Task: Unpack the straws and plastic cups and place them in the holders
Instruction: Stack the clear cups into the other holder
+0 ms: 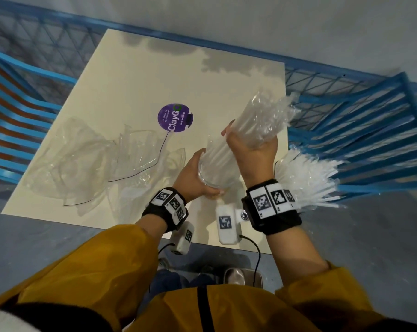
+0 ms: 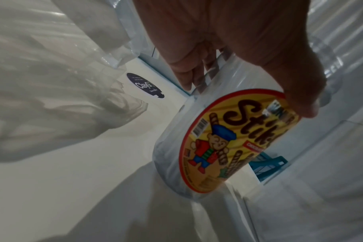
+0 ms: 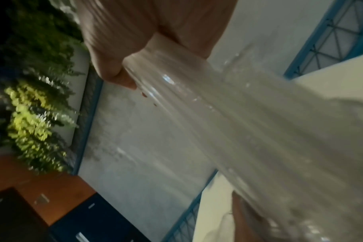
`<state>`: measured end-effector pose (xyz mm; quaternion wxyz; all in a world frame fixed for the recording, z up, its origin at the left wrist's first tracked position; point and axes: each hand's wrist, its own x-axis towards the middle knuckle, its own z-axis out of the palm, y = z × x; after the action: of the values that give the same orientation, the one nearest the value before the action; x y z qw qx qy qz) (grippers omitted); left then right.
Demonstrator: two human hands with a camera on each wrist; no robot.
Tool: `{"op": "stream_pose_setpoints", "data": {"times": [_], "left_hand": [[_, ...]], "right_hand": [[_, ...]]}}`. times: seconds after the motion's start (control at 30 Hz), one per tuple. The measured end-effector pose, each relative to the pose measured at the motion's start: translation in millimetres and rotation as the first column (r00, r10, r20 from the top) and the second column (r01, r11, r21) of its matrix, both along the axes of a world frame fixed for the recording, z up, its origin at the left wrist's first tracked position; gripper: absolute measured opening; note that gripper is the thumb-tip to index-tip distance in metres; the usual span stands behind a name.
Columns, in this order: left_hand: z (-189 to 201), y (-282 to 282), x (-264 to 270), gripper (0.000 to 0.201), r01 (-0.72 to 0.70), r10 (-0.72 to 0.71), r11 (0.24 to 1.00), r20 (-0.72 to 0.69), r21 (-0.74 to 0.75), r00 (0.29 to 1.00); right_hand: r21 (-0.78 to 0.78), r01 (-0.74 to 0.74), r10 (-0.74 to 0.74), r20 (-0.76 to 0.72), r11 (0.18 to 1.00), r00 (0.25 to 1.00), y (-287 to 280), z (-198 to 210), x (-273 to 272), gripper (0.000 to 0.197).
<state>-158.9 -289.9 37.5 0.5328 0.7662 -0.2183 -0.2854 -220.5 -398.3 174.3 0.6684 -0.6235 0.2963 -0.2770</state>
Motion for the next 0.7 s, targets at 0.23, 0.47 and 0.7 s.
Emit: {"op": "stream_pose_setpoints", "data": {"times": [0.23, 0.47, 0.7], "left_hand": [[-3.1, -1.7, 0.5, 0.095, 0.009, -0.008, 0.999, 0.039, -0.031, 0.999], [-7.8, -4.2, 2.3, 0.088, 0.03, -0.025, 0.996, 0.061, -0.086, 0.998], [-27.1, -7.7, 4.6, 0.087, 0.026, -0.027, 1.0, 0.057, 0.015, 0.998]], "right_hand": [[-0.064, -0.069, 0.065, -0.05, 0.996, 0.997, 2.8, -10.0, -16.7, 0.023], [-0.384, -0.115, 0.047, -0.182, 0.916, 0.982, 22.7, -50.2, -10.1, 0.05], [-0.579, -0.377, 0.177, -0.372, 0.723, 0.911, 20.0, -38.1, -12.8, 0.081]]}}
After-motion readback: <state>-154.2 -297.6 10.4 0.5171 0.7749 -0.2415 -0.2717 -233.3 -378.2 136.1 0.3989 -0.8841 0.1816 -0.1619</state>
